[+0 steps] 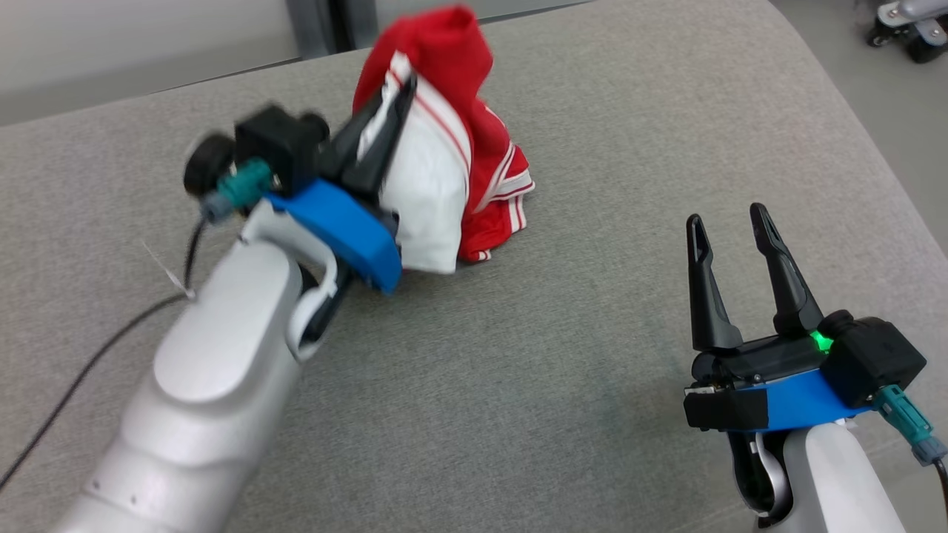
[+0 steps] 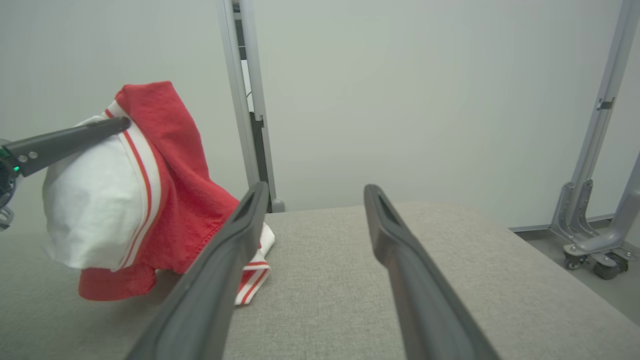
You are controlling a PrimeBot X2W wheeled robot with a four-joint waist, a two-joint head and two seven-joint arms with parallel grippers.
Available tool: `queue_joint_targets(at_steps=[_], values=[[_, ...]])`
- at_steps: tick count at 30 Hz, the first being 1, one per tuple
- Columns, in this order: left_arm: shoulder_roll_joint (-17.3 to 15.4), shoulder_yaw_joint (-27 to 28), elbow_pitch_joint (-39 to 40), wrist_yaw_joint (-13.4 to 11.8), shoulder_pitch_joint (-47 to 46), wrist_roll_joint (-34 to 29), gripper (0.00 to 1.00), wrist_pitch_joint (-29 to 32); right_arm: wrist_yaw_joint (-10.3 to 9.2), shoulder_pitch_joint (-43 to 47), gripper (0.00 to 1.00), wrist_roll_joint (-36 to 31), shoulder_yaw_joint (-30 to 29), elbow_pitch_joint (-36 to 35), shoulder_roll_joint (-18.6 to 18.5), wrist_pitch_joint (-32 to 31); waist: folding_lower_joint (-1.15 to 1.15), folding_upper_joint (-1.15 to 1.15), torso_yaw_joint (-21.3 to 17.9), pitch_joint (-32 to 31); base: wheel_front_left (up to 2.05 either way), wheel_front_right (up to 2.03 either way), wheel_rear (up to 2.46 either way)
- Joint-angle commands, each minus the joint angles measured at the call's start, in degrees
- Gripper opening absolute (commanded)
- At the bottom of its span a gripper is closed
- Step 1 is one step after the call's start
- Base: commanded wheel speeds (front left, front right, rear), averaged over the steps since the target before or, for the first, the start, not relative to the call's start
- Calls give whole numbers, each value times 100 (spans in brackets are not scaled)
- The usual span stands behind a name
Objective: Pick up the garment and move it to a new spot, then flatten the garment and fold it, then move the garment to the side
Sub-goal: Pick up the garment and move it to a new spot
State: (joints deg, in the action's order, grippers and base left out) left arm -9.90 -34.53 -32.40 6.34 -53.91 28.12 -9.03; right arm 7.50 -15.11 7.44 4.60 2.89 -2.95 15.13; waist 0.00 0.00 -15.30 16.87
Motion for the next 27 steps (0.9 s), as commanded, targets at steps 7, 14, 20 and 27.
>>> queue_joint_targets(at_steps=[7, 14, 20, 27], values=[[-54, -228, 0, -120, 1353, 100, 0, -290, -2, 136, 100, -121, -20, 47, 8, 5, 0, 0, 343, -134, 0, 0, 0], [-36, -270, 184, -291, 2089, 177, 100, -442, -2, 219, 100, -175, -2, 124, 7, 5, 0, 0, 600, -278, 0, 0, 0], [-41, -61, 588, -429, 2309, 90, 100, -601, -2, 300, 100, -218, 7, 140, 7, 5, 0, 0, 813, -499, 0, 0, 0], [-204, 709, 1406, -666, 2816, -264, 100, -617, -2, 460, 100, -241, -19, 192, 7, 4, 0, 0, 1076, -787, 0, 0, 0]])
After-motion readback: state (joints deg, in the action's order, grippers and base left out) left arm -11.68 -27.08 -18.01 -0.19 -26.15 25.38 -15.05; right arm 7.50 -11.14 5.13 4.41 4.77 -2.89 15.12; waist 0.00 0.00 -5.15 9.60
